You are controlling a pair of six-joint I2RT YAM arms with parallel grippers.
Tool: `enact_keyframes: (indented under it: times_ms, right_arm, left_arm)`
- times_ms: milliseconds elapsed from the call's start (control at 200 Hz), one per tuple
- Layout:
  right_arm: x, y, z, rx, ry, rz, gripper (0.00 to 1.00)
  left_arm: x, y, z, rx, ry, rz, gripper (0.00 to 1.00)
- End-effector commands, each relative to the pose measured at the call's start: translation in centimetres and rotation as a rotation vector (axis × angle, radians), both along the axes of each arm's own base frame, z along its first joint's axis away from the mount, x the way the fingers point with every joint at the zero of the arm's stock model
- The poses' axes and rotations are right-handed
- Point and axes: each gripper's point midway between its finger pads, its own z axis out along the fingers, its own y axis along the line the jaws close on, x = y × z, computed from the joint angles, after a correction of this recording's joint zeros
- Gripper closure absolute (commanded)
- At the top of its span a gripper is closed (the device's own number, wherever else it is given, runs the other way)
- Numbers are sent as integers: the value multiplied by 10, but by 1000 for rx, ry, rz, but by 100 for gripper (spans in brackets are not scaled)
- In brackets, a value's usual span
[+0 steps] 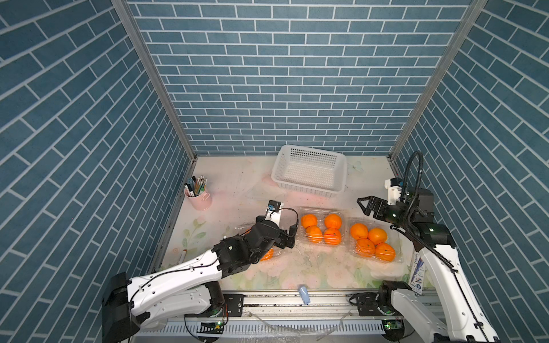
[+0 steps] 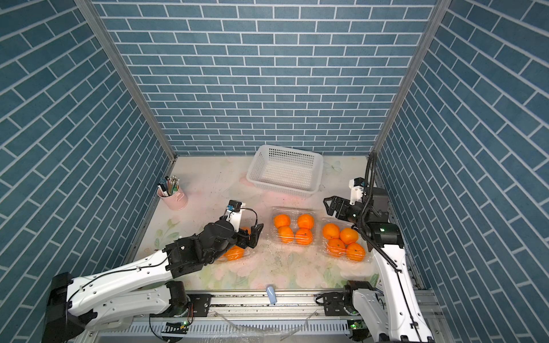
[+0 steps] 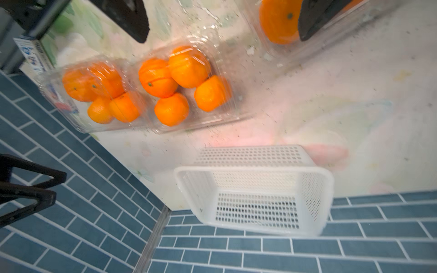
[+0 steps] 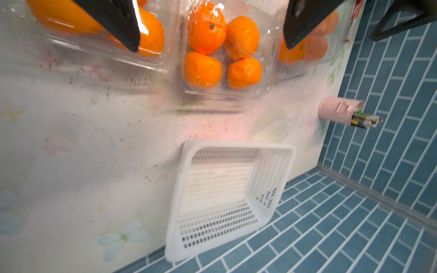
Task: Take oranges out of containers
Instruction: Move the packing box to the center of the board.
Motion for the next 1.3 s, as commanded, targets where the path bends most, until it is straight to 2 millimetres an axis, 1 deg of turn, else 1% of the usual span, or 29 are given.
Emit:
enact_keyframes:
  times_ms: [0,95,155,200,245,255,270,350,460,540,605,720,795,915,1145,1225,1290]
  right_arm:
    - [-20,22,-6,-25,61,150,6]
    - [-21,35,-10,-64,78,215,6]
    - [-22,44,-12,-99,86,250,6]
    - [-22,51,-12,-124,87,277,6]
    - [-23,57,-12,-151,87,302,6]
    - [-24,59,-12,-156,86,308,6]
    - [-25,61,-12,-163,86,319,6]
    - [-28,73,-15,-212,83,368,6]
    - [-33,91,-22,-296,67,444,6]
    - [-36,108,-25,-345,28,509,6]
    - [-38,122,-25,-371,-17,556,7]
    - [-41,143,-20,-379,-86,632,6]
    - [-42,155,-18,-385,-101,673,6]
    - [-39,169,-25,-413,-90,714,6]
    - [-32,193,-43,-487,-87,772,6]
    - [-31,204,-45,-511,-95,804,6]
    - [-30,213,-47,-529,-104,826,6]
  left_arm:
    - [-32,-14,-22,-63,137,-17,1]
    - [-49,-28,-26,-63,156,-43,1]
    - [-56,-30,-34,-62,191,-29,1]
    - [-59,-26,-44,-62,232,6,1]
    - [-60,-18,-51,-75,274,63,1]
    - [-62,-13,-60,-63,287,80,1]
    - [-63,-8,-66,-62,302,100,1]
    - [-67,22,-87,-86,364,218,1]
    - [-71,66,-104,-94,398,351,1]
    - [-73,92,-113,-84,409,418,1]
    - [-75,106,-121,-68,425,459,1]
    - [-81,117,-129,-48,462,491,1]
    - [-83,116,-130,-41,478,487,1]
    - [-85,117,-131,-30,492,490,1]
    - [-82,148,-141,1,464,580,1]
    - [-78,157,-143,-5,451,608,3]
    - [-74,164,-149,-3,461,628,6]
